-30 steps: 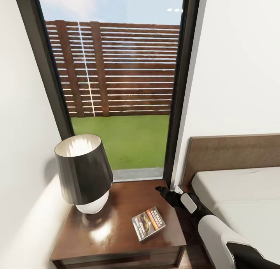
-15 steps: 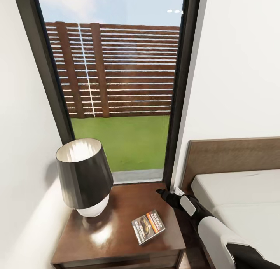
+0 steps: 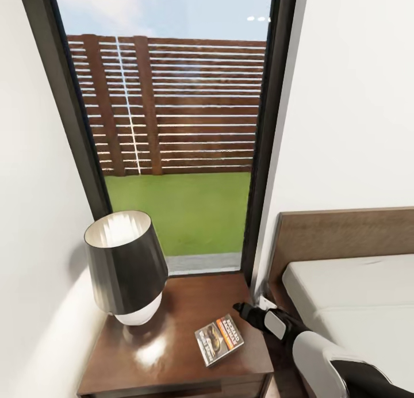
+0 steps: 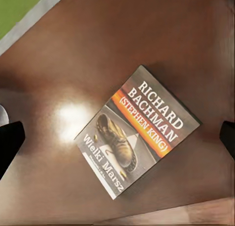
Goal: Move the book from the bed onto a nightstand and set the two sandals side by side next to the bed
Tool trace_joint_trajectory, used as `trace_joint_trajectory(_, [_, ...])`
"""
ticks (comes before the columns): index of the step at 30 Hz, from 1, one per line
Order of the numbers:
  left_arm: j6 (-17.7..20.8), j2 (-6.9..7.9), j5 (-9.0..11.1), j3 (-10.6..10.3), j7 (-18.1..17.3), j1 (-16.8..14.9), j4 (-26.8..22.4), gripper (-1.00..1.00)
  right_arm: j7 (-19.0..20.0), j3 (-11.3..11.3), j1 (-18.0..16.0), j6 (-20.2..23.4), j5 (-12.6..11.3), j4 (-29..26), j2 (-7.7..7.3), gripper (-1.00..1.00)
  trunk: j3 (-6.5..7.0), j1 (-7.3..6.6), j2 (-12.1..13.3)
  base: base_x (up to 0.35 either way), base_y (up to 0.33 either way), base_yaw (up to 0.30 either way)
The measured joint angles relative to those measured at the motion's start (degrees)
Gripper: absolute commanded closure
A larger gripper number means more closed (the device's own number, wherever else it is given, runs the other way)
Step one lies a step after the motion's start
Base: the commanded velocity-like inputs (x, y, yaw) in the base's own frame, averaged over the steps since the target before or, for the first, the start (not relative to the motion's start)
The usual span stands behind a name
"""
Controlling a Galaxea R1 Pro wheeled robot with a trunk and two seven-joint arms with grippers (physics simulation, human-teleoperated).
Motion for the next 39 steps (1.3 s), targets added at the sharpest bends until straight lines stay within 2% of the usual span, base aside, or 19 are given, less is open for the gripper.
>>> trace_joint_trajectory(3, [0.00, -0.02, 0.01, -0.01, 0.03, 0.00, 0.04, -1.00, -0.01, 0.05, 0.02, -2.42, 1.38, 2.61, 0.07, -1.00, 0.54, -0.66, 1.20, 0.000, 0.000, 0.000])
trace_joint_trajectory(10, [0.00, -0.10, 0.05, -0.01, 0.07, 0.00, 0.06, -1.00, -0.06, 0.07, 0.37, -4.72, 3.18, 6.11, 0.20, -1.00, 1.80, -2.20, 4.01, 0.000, 0.000, 0.000])
trace_joint_trajectory(19, [-0.03, -0.09, 0.11, 0.02, 0.26, 0.00, 0.20, -1.00, -0.10, 0.11, 4.16, -6.70, 5.31, 7.40, 0.39, -1.00, 3.41, -4.18, 7.62, 0.000, 0.000, 0.000])
trace_joint_trajectory(25, [-0.11, 0.07, 0.15, 0.04, 0.41, 0.03, 0.25, -1.00, -0.10, 0.09, 7.78, -7.54, 7.89, 7.63, 0.44, -1.00, 4.49, -5.49, 10.03, 0.000, 0.000, 0.000])
trace_joint_trajectory(29, [-0.14, 0.19, 0.17, 0.06, 0.44, 0.06, 0.29, -1.00, -0.10, 0.09, 10.03, -7.73, 8.53, 7.67, 0.44, -1.00, 5.20, -6.37, 11.63, 0.000, 0.000, 0.000])
trace_joint_trajectory(31, [-0.16, 0.24, 0.19, 0.10, 0.46, 0.07, 0.32, -1.00, -0.13, 0.05, 12.67, -7.83, 9.05, 7.69, 0.37, -1.00, 5.56, -6.81, 12.44, 0.000, 0.000, 0.000])
trace_joint_trajectory(39, [-0.14, 0.16, 0.20, 0.12, 0.47, 0.10, 0.34, -1.00, -0.17, -0.05, 17.58, -7.97, 9.44, 7.65, 0.10, -1.00, 7.00, -8.57, 15.65, 0.000, 0.000, 0.000])
